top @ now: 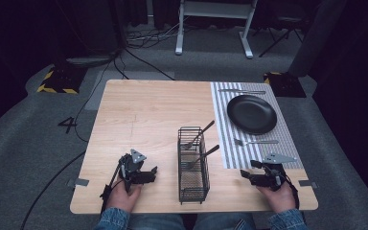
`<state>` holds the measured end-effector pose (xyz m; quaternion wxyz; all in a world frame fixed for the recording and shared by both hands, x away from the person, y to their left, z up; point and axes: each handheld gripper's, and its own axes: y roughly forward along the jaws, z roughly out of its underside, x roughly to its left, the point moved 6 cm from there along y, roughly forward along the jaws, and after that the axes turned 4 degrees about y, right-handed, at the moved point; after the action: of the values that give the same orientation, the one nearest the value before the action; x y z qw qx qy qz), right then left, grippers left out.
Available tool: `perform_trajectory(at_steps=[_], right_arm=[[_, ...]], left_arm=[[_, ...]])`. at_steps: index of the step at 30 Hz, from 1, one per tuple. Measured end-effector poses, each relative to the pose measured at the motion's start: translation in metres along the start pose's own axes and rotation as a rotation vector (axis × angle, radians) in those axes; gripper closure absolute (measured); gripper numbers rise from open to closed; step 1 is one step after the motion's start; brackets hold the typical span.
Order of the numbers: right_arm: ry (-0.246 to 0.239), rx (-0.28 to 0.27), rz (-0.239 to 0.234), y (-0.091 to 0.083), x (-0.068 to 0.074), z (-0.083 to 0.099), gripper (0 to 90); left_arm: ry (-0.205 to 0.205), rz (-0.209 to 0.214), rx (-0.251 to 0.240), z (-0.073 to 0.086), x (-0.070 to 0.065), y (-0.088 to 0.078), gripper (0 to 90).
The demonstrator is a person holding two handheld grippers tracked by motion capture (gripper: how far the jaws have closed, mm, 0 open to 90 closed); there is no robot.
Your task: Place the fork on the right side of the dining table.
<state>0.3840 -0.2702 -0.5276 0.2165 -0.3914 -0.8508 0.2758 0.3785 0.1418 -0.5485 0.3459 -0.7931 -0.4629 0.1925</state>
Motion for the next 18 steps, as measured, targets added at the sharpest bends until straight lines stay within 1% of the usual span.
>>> perform_trajectory(at_steps=[2,3,4,8,10,11,14,15,17,18], right_arm=[[-0.003,-0.005,0.003,0.001,0.000,0.000,33.2],[-0.023,-0.003,0.020,0.003,0.000,0.001,33.1],[-0.031,0.000,0.029,0.004,0.000,0.002,33.1],[-0.025,0.000,0.040,0.006,-0.002,0.004,32.8],[-0.032,0.024,0.057,0.009,-0.004,0.008,32.3],[-0.038,0.026,0.064,0.009,-0.005,0.009,32.1],[-0.048,0.021,0.072,0.010,-0.004,0.009,29.7],[-0.089,0.021,0.084,0.012,-0.002,0.011,26.4],[-0.093,0.022,0.080,0.012,-0.001,0.011,24.7],[-0.100,0.032,0.065,0.013,0.000,0.011,20.2]], left_arm=[[0.000,-0.001,0.000,0.000,0.000,0.000,14.4],[0.000,0.000,0.000,0.000,0.000,0.000,14.4],[0.000,0.000,0.000,0.000,0.000,0.000,14.4],[0.001,0.000,0.000,0.000,0.000,0.000,14.5],[0.001,0.000,0.000,0.000,0.000,0.000,14.5],[0.001,0.000,0.000,0.000,0.000,0.000,14.5],[0.001,0.000,0.000,0.000,0.000,0.000,14.5],[0.001,0.000,0.000,0.000,0.000,0.000,14.4],[0.001,0.000,0.000,0.000,0.000,0.000,14.5],[0.001,0.000,0.000,0.000,0.000,0.000,14.5]])
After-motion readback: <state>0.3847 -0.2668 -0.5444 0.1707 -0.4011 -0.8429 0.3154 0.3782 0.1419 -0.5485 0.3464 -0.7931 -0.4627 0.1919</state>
